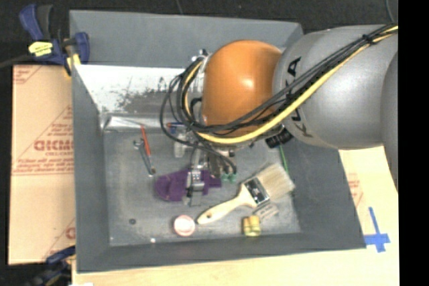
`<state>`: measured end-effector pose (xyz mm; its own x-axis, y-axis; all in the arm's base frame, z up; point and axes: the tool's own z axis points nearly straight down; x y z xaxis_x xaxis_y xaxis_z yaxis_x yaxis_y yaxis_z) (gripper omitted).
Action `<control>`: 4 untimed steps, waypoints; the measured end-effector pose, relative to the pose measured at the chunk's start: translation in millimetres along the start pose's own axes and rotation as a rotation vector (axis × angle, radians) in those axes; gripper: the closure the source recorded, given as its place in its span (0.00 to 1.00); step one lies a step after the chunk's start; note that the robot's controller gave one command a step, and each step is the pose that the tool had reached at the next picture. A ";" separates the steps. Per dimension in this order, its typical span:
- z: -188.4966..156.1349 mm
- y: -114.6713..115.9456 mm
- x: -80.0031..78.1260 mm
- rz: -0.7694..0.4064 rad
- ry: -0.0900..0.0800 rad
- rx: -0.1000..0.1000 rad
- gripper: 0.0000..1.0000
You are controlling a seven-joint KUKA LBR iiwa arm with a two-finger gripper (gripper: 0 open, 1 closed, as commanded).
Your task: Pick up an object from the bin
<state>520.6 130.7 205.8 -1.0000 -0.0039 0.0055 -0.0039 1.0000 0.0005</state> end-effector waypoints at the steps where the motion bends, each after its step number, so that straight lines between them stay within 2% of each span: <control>1: -4.0 -0.5 -1.8 0.004 -0.008 -0.001 0.00; 2: 47.7 -46.7 -49.3 -0.093 -0.016 -0.001 0.00; 3: 86.5 -52.0 -27.6 0.033 -0.012 -0.003 0.00; 4: 113.0 -72.9 -38.8 -0.085 -0.014 0.000 0.00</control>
Offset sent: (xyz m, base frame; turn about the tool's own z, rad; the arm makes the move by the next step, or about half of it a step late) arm 0.0880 -0.0899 -0.1005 -0.1721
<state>559.1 58.0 92.6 -0.9960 -0.0886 -0.0088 -0.0886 0.9961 0.0003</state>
